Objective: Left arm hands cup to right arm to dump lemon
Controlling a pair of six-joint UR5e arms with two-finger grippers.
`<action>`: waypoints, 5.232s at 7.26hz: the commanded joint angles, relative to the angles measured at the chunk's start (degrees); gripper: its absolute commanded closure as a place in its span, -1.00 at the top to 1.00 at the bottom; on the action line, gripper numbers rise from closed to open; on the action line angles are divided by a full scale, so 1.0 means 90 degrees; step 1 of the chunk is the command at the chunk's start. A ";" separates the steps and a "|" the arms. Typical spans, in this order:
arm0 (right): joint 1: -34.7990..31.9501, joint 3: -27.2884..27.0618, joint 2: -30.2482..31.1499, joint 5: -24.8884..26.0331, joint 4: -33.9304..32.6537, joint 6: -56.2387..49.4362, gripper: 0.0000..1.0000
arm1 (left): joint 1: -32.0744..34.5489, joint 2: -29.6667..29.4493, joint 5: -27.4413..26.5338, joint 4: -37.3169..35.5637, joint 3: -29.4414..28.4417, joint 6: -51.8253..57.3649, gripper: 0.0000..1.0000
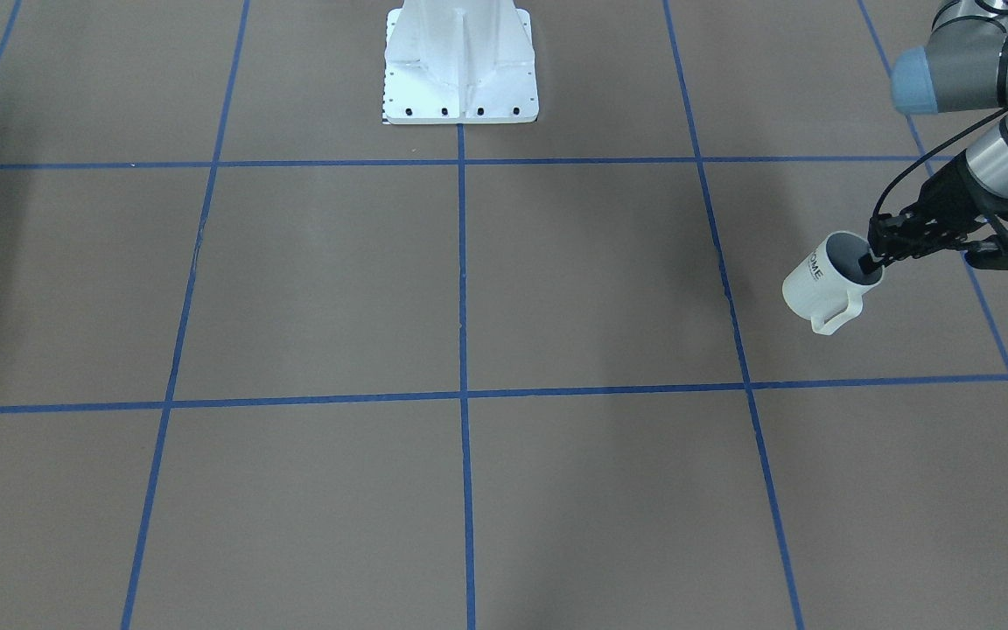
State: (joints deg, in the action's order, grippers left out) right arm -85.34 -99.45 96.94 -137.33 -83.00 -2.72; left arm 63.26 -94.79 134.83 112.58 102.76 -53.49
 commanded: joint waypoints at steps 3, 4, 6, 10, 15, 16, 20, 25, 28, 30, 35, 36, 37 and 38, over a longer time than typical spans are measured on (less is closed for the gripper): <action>0.0370 0.0240 -0.0126 0.0005 0.1476 0.0474 1.00 | -0.0417 -0.1504 -0.0069 -0.0513 -0.0060 -0.2268 -1.00; 0.0536 0.0240 -0.0349 0.0005 0.1604 0.0903 1.00 | -0.0553 -0.2185 -0.0031 -0.1049 -0.0138 -0.2879 -1.00; 0.1197 0.0240 -0.0749 0.0082 0.2294 0.2441 1.00 | -0.1011 -0.2826 -0.0079 -0.1455 -0.0217 -0.3227 -1.00; 0.3481 0.0094 -0.2008 0.2137 0.3284 0.6300 1.00 | -0.1363 -0.3954 -0.0428 -0.1503 -0.0692 -0.4412 -1.00; 0.6345 -0.0278 -0.3189 0.6887 0.3294 0.6631 1.00 | -0.1452 -0.5773 -0.0460 -0.1784 -0.2363 -0.5678 -1.00; 0.6667 -0.0316 -0.3463 0.7566 0.3294 0.6650 1.00 | -0.1472 -0.5892 -0.0460 -0.1951 -0.2413 -0.5678 -1.00; 0.7567 -0.0190 -0.3875 0.9735 0.3285 0.6601 1.00 | -0.1559 -0.6127 -0.0431 -0.2879 -0.2366 -0.5580 -1.00; 0.7832 0.0131 -0.3876 1.0638 0.3548 0.6611 1.00 | -0.1843 -0.6098 -0.0412 -0.3036 -0.2375 -0.5257 -1.00; 0.7930 0.0307 -0.3857 1.1117 0.3587 0.6359 1.00 | -0.2126 -0.6137 -0.0411 -0.3330 -0.2355 -0.5287 -1.00; 0.8104 0.0347 -0.3925 1.1478 0.3587 0.6104 1.00 | -0.2184 -0.6263 -0.0401 -0.3320 -0.2365 -0.5287 -1.00; 0.8203 0.0386 -0.3896 1.1713 0.3578 0.5791 1.00 | -0.2273 -0.6245 -0.0402 -0.3330 -0.2336 -0.5268 -1.00; 0.8203 0.0386 -0.3915 1.1743 0.3578 0.5791 1.00 | -0.2389 -0.6235 -0.0411 -0.3330 -0.2326 -0.5268 -1.00; 0.8203 0.0386 -0.3915 1.1743 0.3587 0.5791 1.00 | -0.2429 -0.6235 -0.0402 -0.3330 -0.2326 -0.5268 -1.00; 0.8203 0.0396 -0.3925 1.1743 0.3597 0.5800 1.00 | -0.2429 -0.6254 -0.0402 -0.3330 -0.2316 -0.5277 -1.00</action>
State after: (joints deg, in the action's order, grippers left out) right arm -11.52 -95.96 61.70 -31.71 -50.72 49.45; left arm 41.63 -150.97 131.20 82.62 81.84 -100.92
